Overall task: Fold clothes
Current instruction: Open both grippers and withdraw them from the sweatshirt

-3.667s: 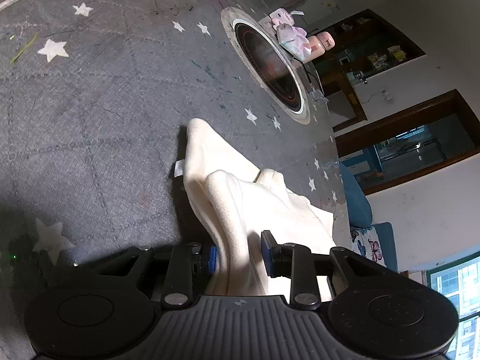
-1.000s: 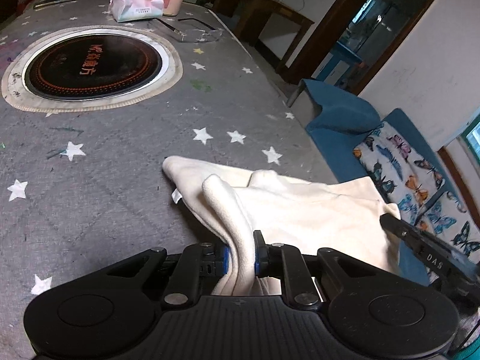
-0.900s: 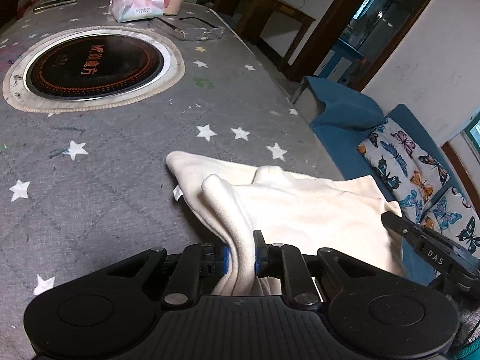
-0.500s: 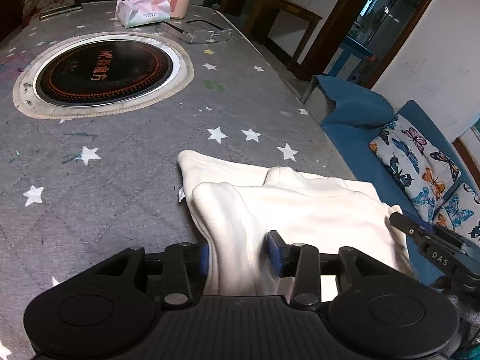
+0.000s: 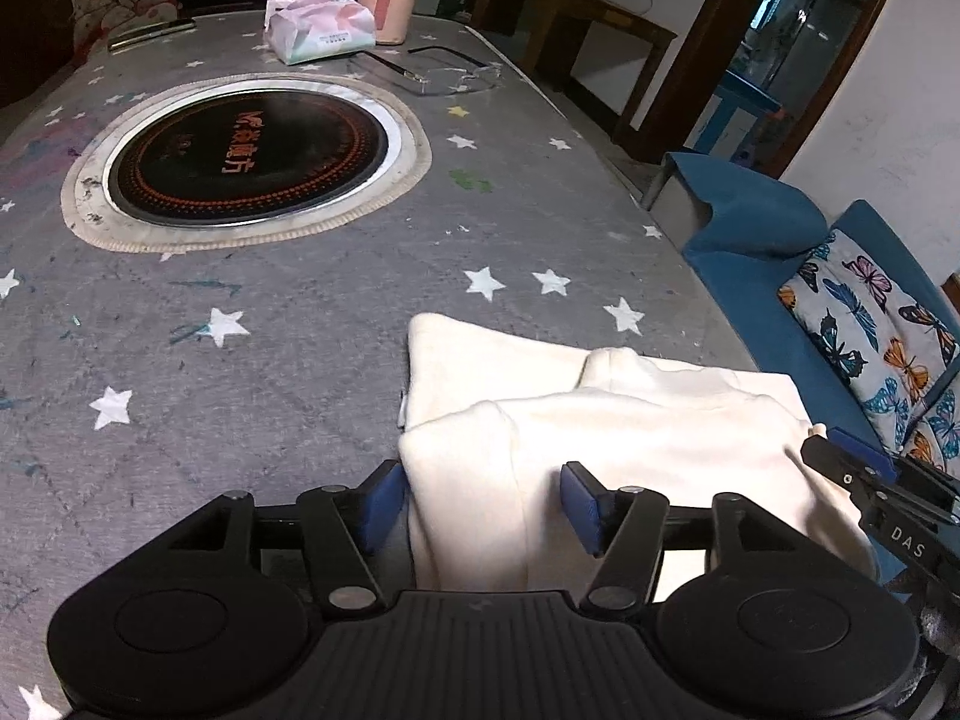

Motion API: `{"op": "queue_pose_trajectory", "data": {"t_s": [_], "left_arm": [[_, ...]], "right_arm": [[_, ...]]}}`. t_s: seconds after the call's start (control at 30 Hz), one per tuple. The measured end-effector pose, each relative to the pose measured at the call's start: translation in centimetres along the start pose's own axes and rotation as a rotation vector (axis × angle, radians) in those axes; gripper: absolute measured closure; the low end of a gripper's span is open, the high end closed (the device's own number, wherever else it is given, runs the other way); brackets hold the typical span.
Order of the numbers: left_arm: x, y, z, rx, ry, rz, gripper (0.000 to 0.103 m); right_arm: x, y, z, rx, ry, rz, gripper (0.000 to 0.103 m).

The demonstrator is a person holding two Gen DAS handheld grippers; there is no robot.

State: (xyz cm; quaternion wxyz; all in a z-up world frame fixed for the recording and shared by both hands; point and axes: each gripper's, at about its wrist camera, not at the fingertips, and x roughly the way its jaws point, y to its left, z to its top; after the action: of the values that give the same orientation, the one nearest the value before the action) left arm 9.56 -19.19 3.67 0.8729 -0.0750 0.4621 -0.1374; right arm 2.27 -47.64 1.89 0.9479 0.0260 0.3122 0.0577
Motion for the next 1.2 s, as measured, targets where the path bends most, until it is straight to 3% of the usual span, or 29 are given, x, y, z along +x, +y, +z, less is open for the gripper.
{"op": "queue_pose_trajectory", "data": {"t_s": [0.47, 0.57, 0.67, 1.0, 1.2], "left_arm": [[0.7, 0.4, 0.4, 0.022, 0.0, 0.06, 0.035], [0.4, 0.3, 0.2, 0.029, -0.003, 0.061, 0.035], [-0.1, 0.3, -0.1, 0.038, -0.008, 0.061, 0.034], [-2.6, 0.0, -2.7, 0.098, -0.055, 0.088, 0.017], [-4.1, 0.0, -4.5, 0.118, -0.082, 0.098, 0.009]], "right_arm": [[0.5, -0.9, 0.4, 0.02, 0.017, -0.047, 0.073], [-0.2, -0.2, 0.7, 0.006, 0.004, -0.028, 0.063], [-0.9, 0.8, 0.7, -0.011, -0.004, 0.0, 0.062], [-2.6, 4.6, -1.2, -0.057, 0.027, 0.094, 0.039], [-2.5, 5.6, -3.0, -0.075, 0.053, 0.076, 0.035]]}}
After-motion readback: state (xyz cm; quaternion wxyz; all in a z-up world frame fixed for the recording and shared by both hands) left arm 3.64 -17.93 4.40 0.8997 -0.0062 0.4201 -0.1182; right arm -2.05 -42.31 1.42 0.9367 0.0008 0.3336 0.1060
